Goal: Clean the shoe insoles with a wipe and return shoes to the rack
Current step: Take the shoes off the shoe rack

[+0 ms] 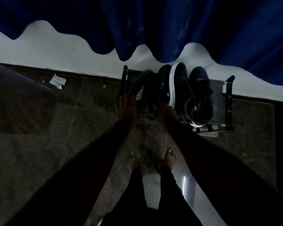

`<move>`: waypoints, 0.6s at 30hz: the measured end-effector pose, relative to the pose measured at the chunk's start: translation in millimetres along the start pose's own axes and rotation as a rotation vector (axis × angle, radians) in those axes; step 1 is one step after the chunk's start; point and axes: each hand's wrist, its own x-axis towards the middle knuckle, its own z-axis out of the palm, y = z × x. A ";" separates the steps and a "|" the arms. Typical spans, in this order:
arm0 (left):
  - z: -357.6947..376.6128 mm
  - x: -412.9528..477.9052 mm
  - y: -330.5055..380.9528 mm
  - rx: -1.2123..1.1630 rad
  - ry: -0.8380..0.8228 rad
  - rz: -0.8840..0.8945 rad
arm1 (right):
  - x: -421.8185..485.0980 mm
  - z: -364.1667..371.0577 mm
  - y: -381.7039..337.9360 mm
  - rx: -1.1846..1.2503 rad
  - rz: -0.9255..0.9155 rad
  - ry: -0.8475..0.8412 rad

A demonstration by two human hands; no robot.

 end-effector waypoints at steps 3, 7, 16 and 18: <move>10.4 18.2 -17.6 -0.158 -0.001 -0.169 | 11.7 5.1 -1.7 -0.014 -0.004 0.017; 39.7 41.8 -56.2 -0.479 -0.149 -0.340 | 22.8 9.0 3.4 0.084 0.111 -0.035; 43.4 43.3 -81.0 -0.566 -0.173 -0.231 | 4.4 46.4 -6.6 0.110 -0.163 0.118; 31.0 38.1 -82.4 -0.670 -0.174 -0.254 | -3.8 56.0 -6.2 0.143 -0.158 0.147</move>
